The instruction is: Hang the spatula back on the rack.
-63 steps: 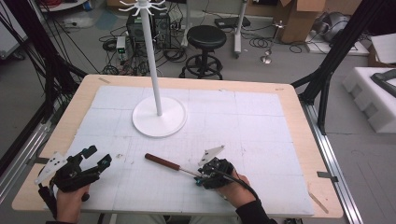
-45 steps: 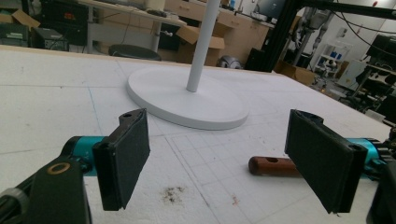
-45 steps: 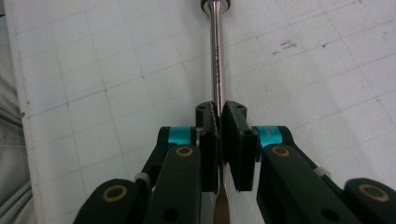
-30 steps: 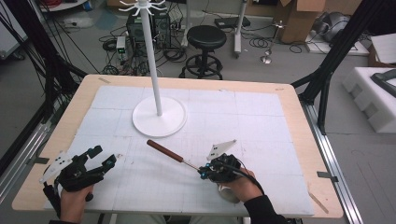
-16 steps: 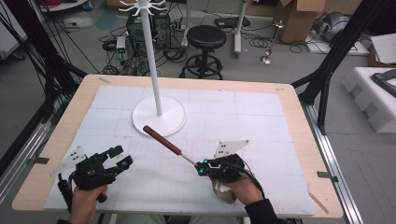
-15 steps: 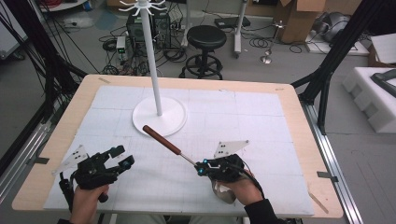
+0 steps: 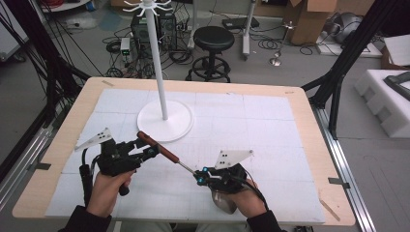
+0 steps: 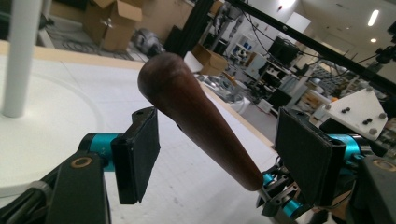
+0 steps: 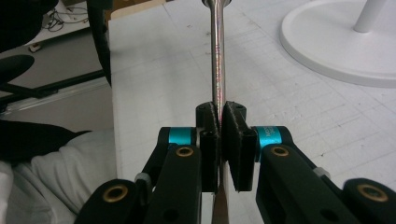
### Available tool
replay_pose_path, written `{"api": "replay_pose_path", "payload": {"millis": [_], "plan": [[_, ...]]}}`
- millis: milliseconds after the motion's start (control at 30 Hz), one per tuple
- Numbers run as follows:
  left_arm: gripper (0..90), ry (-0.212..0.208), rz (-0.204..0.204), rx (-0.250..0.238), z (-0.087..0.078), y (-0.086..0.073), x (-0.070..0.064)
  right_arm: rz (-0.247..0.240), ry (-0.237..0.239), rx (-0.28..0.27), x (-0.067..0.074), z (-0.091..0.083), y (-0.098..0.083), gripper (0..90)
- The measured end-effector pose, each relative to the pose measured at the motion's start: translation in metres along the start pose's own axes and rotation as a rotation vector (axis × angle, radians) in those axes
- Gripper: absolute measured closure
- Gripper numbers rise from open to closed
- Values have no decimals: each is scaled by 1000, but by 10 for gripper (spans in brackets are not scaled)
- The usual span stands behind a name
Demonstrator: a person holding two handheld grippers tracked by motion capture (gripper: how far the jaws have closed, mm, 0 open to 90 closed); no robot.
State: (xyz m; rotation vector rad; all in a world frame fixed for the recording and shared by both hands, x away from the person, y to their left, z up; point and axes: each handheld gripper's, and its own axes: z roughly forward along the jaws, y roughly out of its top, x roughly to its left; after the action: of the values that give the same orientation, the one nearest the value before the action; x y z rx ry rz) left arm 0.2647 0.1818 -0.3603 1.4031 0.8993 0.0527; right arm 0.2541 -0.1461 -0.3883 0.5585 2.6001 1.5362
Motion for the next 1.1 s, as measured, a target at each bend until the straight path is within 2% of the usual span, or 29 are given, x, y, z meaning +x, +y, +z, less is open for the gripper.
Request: {"api": "replay_pose_path", "payload": {"millis": [67, 133, 167, 267, 533, 667, 933, 1100], "plan": [[357, -2, 0, 7, 3, 3, -2, -3, -4, -6, 1, -1, 0, 847], [450, -1, 3, 24, 6, 7, -3, -3, -3, -18, 3, -2, 1, 847], [503, 9, -10, 28, 7, 9, -4, -11, -8, -20, 3, -3, 1, 847], [603, 4, -25, 16, 10, 15, -6, -13, -15, -27, 6, -4, 1, 847], [667, -56, -3, 9, 15, 30, -23, -24, -9, -55, 8, -8, 2, 847], [698, -113, 19, 5, 18, 40, -38, -27, 4, -78, 10, -10, 3, 846], [723, -166, 80, 2, 23, 57, -61, -32, 32, -123, 13, -14, 9, 845], [725, -193, 139, 2, 26, 66, -74, -19, 65, -154, 14, -17, 13, 843]]}}
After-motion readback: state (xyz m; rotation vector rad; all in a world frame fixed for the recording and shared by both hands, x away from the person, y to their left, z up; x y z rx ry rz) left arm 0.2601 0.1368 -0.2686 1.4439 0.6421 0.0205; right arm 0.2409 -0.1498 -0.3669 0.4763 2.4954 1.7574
